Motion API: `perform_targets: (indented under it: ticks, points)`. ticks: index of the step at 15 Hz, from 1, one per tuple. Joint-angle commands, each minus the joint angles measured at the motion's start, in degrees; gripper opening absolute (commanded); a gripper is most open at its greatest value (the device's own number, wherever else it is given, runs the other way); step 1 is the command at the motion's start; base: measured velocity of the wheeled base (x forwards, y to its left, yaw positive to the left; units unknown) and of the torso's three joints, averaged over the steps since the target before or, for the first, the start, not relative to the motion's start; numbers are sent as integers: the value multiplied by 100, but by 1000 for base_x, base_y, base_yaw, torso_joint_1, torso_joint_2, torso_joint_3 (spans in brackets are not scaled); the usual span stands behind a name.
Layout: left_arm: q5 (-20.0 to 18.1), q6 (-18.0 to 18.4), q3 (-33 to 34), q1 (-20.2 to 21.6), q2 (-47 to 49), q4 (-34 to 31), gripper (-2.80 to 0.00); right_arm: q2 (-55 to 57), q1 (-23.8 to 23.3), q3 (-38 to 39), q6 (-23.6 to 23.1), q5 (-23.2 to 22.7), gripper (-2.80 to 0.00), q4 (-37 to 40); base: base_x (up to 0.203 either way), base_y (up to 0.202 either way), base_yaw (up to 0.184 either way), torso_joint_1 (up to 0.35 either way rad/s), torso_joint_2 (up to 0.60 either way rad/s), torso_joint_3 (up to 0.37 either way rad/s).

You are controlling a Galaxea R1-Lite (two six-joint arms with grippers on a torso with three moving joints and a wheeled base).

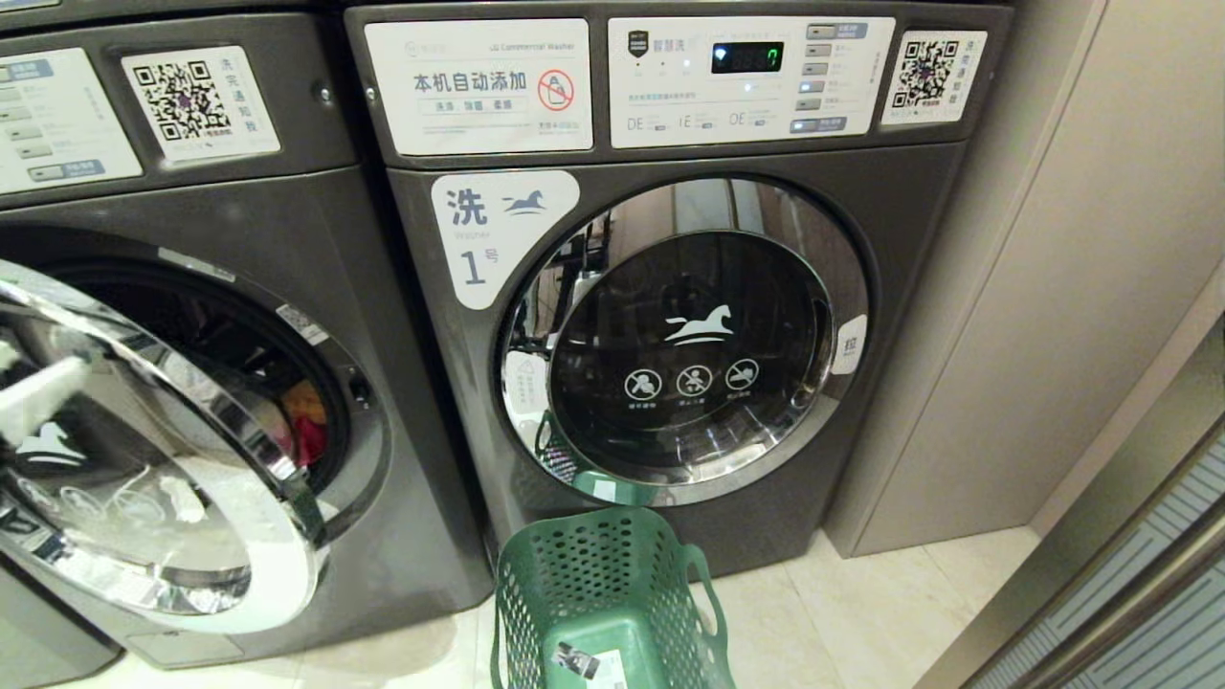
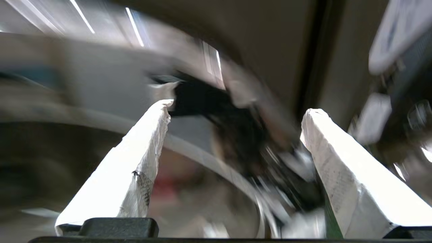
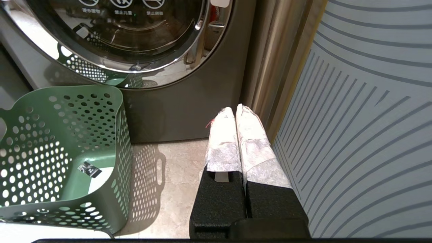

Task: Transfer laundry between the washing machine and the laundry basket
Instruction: Open the lid of the washing machine

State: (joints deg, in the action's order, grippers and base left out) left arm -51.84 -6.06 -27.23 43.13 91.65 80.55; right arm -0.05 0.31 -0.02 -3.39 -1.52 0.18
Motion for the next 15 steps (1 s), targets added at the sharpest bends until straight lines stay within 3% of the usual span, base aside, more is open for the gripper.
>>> perform_targets:
  ticks: [1,3,5,6,7,9,10,11,12,13,14,15]
  points:
    - [458,-978,-330,860,-2516,-317,0,5,4,2,-4,-6,-280,-1,0,0,0,0,0,0]
    - [1019,-2015,-1236,1458,-3954,-1378,0,5,-4,2,-4,-6,-280,-1,0,0,0,0,0,0]
    - [1353,-2519,-2216,1643,-4641,-3276,0,5,4,2,-4,-6,-280,-1,0,0,0,0,0,0]
    - [1438,-2480,-2394,1564,-4726,-4003,-280,5,0,2,-4,-6,-280,-1,0,0,0,0,0,0]
    - [1498,-2285,-2419,1360,-4633,-4301,-280,5,4,2,-4,-6,-280,-1,0,0,0,0,0,0]
    - [1926,-1365,-2449,495,-4018,-4978,-280,5,4,2,-4,-2,-280,-1,0,0,0,0,0,0]
    - [2473,-833,-2480,7,-3777,-5461,-280,5,4,2,-4,-6,-280,-1,0,0,0,0,0,0]
    - [3534,-258,-2524,-332,-3545,-6049,-280,5,4,0,-4,-6,-280,-1,0,0,0,0,0,0]
    - [4970,283,-2591,-535,-3300,-6776,-280,5,4,-5,-4,-6,-280,-1,0,0,0,0,0,0]
    - [6245,660,-2679,-731,-3036,-7664,-280,5,4,-5,-4,-4,-280,-1,0,0,0,0,0,0]
    - [7101,888,-2767,-925,-2756,-8693,-280,5,4,2,-4,-6,-280,-1,0,0,0,0,0,0]
    - [7724,923,-2849,-1103,-2399,-9606,-280,5,2,2,-4,-6,-280,-1,0,0,0,0,0,0]
